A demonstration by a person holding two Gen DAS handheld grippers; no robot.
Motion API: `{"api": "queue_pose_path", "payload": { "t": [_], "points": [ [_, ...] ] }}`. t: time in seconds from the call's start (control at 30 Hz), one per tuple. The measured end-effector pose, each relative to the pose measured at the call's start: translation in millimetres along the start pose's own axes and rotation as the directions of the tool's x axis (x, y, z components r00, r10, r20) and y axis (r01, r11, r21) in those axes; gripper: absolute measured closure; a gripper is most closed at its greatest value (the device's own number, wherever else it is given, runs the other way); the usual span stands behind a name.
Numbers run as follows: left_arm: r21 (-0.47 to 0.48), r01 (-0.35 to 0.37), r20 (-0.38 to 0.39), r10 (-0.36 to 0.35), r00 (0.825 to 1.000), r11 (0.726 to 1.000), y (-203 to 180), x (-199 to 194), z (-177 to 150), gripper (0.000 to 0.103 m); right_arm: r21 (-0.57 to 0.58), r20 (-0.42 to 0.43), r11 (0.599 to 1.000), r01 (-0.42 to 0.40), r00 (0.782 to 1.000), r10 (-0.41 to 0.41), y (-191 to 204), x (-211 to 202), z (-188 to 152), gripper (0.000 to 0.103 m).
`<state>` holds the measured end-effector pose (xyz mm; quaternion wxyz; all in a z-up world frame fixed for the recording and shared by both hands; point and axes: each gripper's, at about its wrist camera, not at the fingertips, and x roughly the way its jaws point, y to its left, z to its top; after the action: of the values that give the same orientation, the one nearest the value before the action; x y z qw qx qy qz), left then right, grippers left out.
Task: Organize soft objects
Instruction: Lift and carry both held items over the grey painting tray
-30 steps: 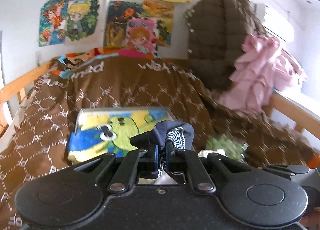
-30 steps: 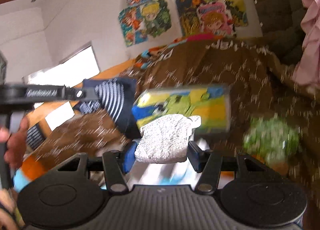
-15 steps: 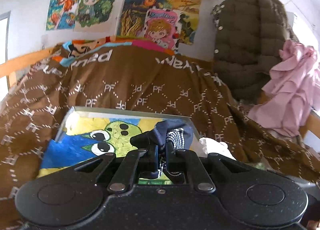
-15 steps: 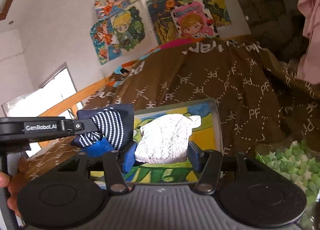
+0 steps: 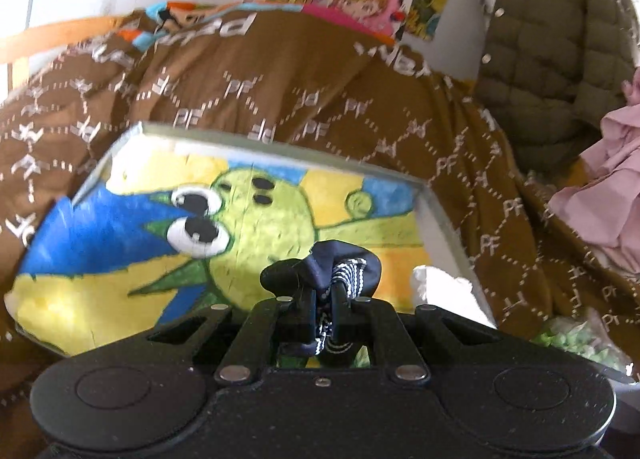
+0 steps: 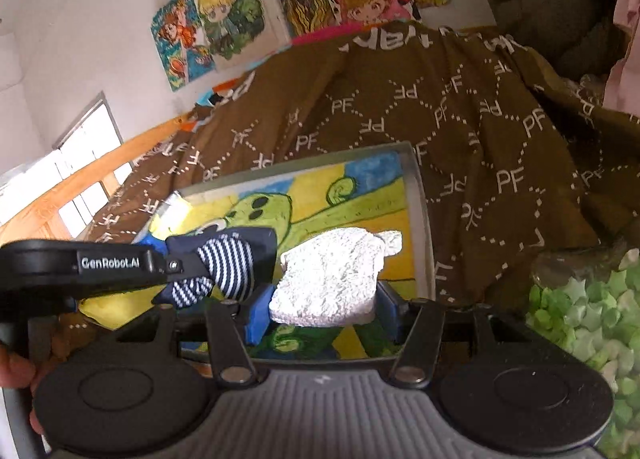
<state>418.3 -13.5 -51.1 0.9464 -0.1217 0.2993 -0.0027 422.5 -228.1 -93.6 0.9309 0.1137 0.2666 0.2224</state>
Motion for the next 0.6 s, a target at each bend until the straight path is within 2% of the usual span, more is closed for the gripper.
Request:
{"api": "queue_pose_path", "payload": {
  "t": [0.13, 0.3, 0.4, 0.5, 0.6],
  "points": [
    [-0.033, -0.008, -0.057, 0.006, 0.998, 0.999, 6.9, 10.6, -5.3, 0.096, -0.009, -0.018, 1.000, 0.023, 1.000, -0.023, -0.6, 6.4, -1.1, 0.044],
    [-0.057, -0.008, -0.079, 0.003, 0.997, 0.998, 10.5, 13.7, -9.7, 0.094, -0.041, -0.035, 0.998, 0.044, 0.998, -0.045, 4.7, 9.4, -0.8, 0.043],
    [-0.065, -0.004, -0.089, -0.002, 0.996, 0.998, 11.5, 13.1, -10.6, 0.085, -0.037, -0.047, 0.998, 0.048, 0.998, -0.049, 3.7, 10.8, -0.8, 0.042],
    [-0.068, -0.008, -0.092, 0.001, 0.996, 0.998, 11.7, 10.3, -11.2, 0.079, -0.036, -0.052, 0.998, 0.052, 0.997, -0.054, 3.0, 9.7, 0.6, 0.034],
    [-0.083, -0.007, -0.079, 0.000, 0.997, 0.997, 12.9, 3.5, -10.6, 0.067, -0.046, -0.053, 0.997, 0.061, 0.997, -0.063, 4.8, 5.2, 3.5, 0.028]
  ]
}}
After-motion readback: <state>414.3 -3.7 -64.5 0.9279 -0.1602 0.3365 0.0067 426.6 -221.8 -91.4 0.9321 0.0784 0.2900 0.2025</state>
